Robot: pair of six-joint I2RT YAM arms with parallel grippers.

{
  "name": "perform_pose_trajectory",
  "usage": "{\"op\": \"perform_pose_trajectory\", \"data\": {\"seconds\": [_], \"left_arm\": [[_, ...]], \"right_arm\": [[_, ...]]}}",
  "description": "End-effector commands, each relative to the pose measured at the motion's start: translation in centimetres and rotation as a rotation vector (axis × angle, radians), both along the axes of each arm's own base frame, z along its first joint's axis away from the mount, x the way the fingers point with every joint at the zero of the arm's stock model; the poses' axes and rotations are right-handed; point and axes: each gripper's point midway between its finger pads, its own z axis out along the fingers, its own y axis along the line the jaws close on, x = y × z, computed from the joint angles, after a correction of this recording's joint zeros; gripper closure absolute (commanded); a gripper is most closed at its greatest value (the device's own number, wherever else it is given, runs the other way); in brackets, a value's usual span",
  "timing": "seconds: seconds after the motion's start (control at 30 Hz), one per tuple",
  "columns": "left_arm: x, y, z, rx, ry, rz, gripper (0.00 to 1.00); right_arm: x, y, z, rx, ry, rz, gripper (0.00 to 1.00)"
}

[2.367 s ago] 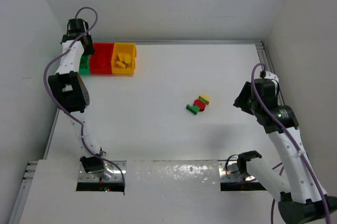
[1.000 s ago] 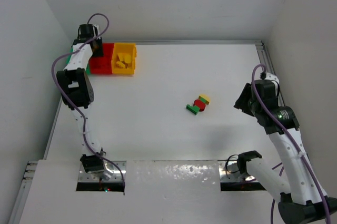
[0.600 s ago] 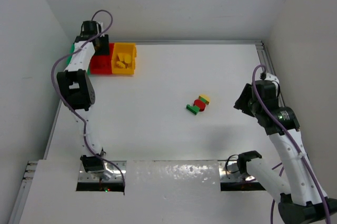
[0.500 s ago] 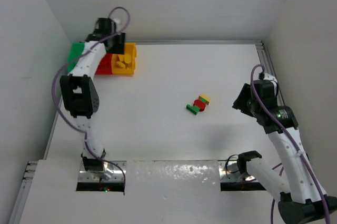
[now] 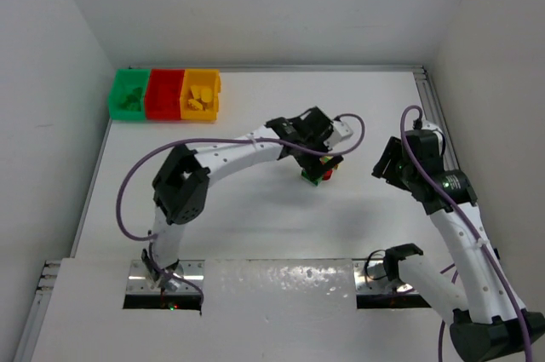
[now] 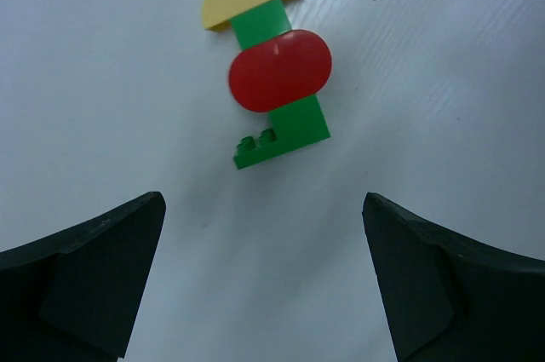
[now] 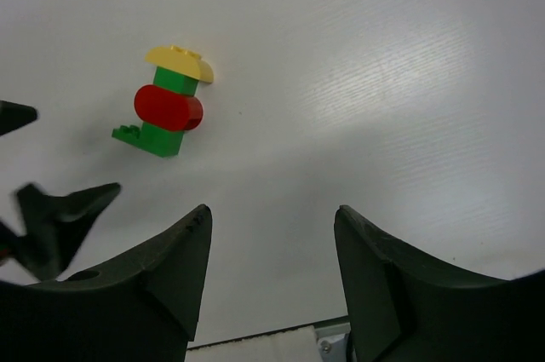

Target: Sort the legos into containers by color

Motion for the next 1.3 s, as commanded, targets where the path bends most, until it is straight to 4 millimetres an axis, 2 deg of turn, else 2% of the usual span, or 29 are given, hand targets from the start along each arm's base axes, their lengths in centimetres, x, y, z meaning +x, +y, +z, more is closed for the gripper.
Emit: {"op": "perform_pose_trajectory", "data": {"seconds": [0.0, 0.17, 0.37, 0.53, 0.7, 0.87, 0.9, 1.0, 1.07, 1.27], "left_arm": [[-0.3, -1.4, -3.0, 0.092, -0.049, 0.016, 0.00], [2.0, -2.4, -6.0, 0.152, -0.065, 0.105, 0.00], [2.7, -4.5, -6.5, 0.077, -0.068, 0.126, 0.00], [3.2, -4.8, -8.3, 0.091, -0.071, 0.150, 0.00], [2.8, -4.8, -8.9, 0.092, -0.036, 0.162, 0.00], [2.4, -4.4, -8.1, 0.078, -0.038, 0.165, 0.11], [2.4, -4.4, -8.1, 0.076, -0.035, 0.164, 0.15], [2.3, -4.6, -8.6, 0.077, -0.024, 0.167, 0.34], [1.9, -4.4, -9.3, 0.087, -0.001, 0.169, 0.41], [1.3, -3.6, -9.6, 0.115, 0.020, 0.180, 0.42]], "right_arm": [[0.1, 0.2, 0.2, 0.014, -0.026, -0.006, 0.41], [-0.4, -0.1, 0.1, -0.001, -0.014, -0.009, 0.41], [-0.5, -0.2, -0.1, 0.002, -0.017, -0.014, 0.41], [-0.3, -0.3, 0.2, -0.006, -0.020, -0.016, 0.41], [-0.3, -0.4, 0.3, -0.010, -0.022, -0.015, 0.41], [-0.4, -0.5, 0.3, -0.020, -0.021, -0.016, 0.41], [-0.3, -0.5, 0.2, -0.018, -0.019, -0.018, 0.41], [-0.1, -0.4, 0.4, -0.013, -0.028, -0.013, 0.41], [-0.1, -0.4, 0.6, -0.014, -0.028, -0.012, 0.41], [-0.2, -0.7, 1.1, -0.031, -0.035, -0.015, 0.41]]}}
